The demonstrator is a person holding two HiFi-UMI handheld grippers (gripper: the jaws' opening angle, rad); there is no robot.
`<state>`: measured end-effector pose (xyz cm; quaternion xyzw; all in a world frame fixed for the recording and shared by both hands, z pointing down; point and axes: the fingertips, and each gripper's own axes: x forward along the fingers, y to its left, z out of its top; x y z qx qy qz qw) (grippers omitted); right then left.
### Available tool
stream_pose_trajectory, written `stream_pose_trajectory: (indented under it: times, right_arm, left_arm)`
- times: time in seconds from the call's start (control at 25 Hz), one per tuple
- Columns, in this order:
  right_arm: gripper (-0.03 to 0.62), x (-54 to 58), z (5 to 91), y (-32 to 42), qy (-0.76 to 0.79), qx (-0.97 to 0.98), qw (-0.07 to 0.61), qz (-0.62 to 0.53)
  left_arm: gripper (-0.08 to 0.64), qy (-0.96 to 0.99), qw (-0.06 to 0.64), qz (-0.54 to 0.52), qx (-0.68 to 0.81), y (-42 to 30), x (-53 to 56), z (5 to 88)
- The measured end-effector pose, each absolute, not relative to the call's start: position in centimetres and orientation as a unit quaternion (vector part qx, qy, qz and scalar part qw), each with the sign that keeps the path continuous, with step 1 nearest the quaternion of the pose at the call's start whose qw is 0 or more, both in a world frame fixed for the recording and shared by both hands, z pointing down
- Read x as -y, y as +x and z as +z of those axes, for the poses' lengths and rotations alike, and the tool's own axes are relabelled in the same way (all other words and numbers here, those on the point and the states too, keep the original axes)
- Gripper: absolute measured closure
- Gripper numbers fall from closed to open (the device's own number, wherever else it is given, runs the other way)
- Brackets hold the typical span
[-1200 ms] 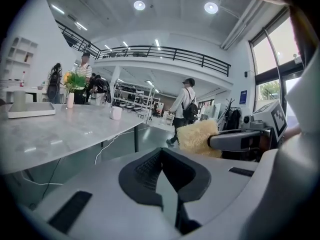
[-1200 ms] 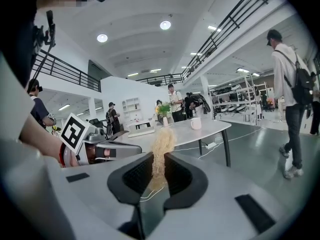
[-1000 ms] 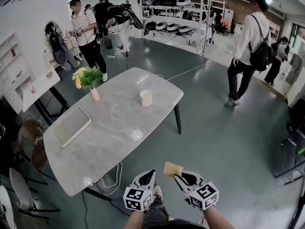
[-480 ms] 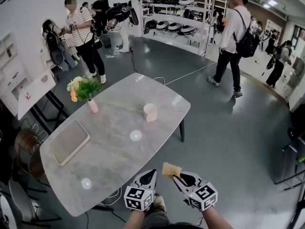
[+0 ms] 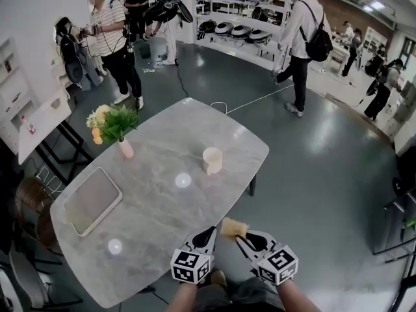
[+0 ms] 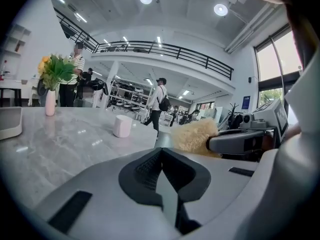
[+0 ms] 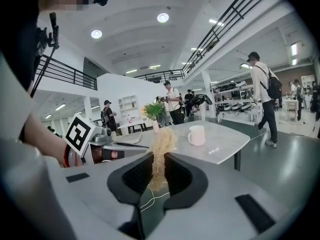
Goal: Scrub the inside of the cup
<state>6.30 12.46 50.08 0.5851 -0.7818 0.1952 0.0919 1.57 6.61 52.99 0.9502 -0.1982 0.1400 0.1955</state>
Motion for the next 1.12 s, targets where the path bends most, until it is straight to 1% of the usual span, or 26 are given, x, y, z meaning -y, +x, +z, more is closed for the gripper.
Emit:
stream_pose_trajectory:
  times: [0.32, 0.56, 0.84, 1.12]
  right_arm:
    - [0.532, -9.6, 50.2, 6.1, 0.560, 0.801, 0.096, 0.189]
    - [0.532, -4.1, 50.8, 6.4, 0.528, 0.822, 0.095, 0.190]
    - [0.531, 1.6, 50.4, 9.8, 0.504, 0.839, 0.107, 0.176]
    - [0.532, 4.8, 51.0, 14.0, 0.499, 0.839, 0.108, 0.188]
  left_arm:
    - [0.546, 0.943, 0.212, 0.134, 0.220, 1.0, -4.6, 53.5]
    - [0.546, 0.930, 0.222, 0.132, 0.262, 0.6, 0.3, 54.0]
    - [0.546, 0.928, 0.215, 0.124, 0.279, 4.7, 6.3, 53.4]
    - [0.546, 0.928, 0.222, 0.129, 0.269, 9.1, 8.7, 54.2]
